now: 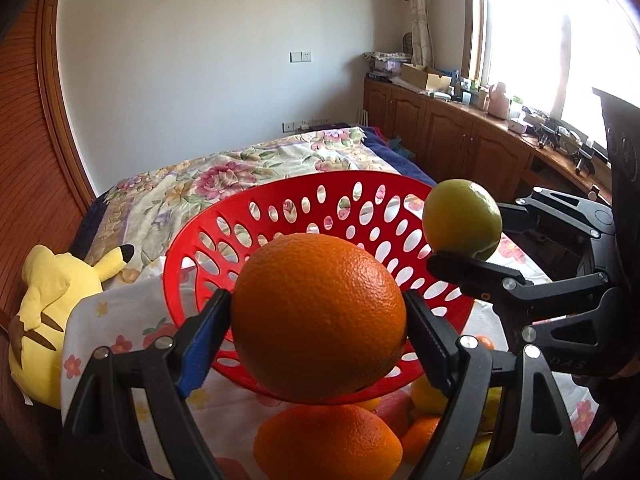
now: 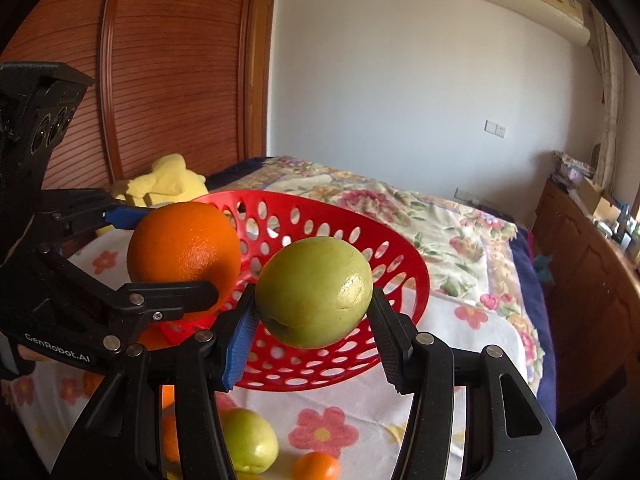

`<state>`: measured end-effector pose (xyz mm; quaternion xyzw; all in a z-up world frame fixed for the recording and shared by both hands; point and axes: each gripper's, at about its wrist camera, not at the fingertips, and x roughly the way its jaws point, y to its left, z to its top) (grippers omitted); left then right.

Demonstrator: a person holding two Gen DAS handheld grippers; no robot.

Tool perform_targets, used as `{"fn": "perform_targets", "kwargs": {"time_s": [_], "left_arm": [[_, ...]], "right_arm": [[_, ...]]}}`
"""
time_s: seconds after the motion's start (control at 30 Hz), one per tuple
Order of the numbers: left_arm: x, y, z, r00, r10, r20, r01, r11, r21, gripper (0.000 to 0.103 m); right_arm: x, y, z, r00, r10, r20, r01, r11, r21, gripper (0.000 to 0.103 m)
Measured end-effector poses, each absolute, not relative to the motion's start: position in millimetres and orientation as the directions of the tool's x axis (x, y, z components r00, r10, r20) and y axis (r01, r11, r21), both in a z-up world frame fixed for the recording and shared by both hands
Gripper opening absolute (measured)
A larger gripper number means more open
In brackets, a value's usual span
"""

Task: Organize fruits
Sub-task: 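Release the orange into the red basket with the left tool while the right tool drops the green fruit, then withdraw both tools from the red basket back toward the fruit pile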

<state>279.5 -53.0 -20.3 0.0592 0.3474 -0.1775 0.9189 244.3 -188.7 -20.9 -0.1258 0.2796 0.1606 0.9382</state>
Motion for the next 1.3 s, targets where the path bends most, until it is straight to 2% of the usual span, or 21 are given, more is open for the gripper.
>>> {"fn": "perform_targets", "kwargs": {"time_s": [0.47, 0.77, 1.03, 1.3], "left_arm": [[301, -68, -51, 0.651, -0.202, -0.732, 0.358, 0.932, 0.061, 0.085], [310, -75, -58, 0.608, -0.223, -0.762, 0.396, 0.917, 0.047, 0.085], [303, -82, -35, 0.672, -0.212, -0.709, 0.397, 0.912, 0.103, 0.086], [288, -66, -28, 0.689, -0.24, -0.684, 0.379, 0.924, 0.058, 0.087]], "right_arm": [[270, -196, -37, 0.765, 0.217, -0.607, -0.367, 0.921, -0.133, 0.055], [274, -195, -38, 0.762, 0.206, -0.614, -0.364, 0.92, -0.143, 0.055], [280, -206, -32, 0.759, 0.226, -0.611, -0.345, 0.935, -0.082, 0.055], [274, -203, -30, 0.751, 0.247, -0.612, -0.358, 0.931, -0.064, 0.055]]}}
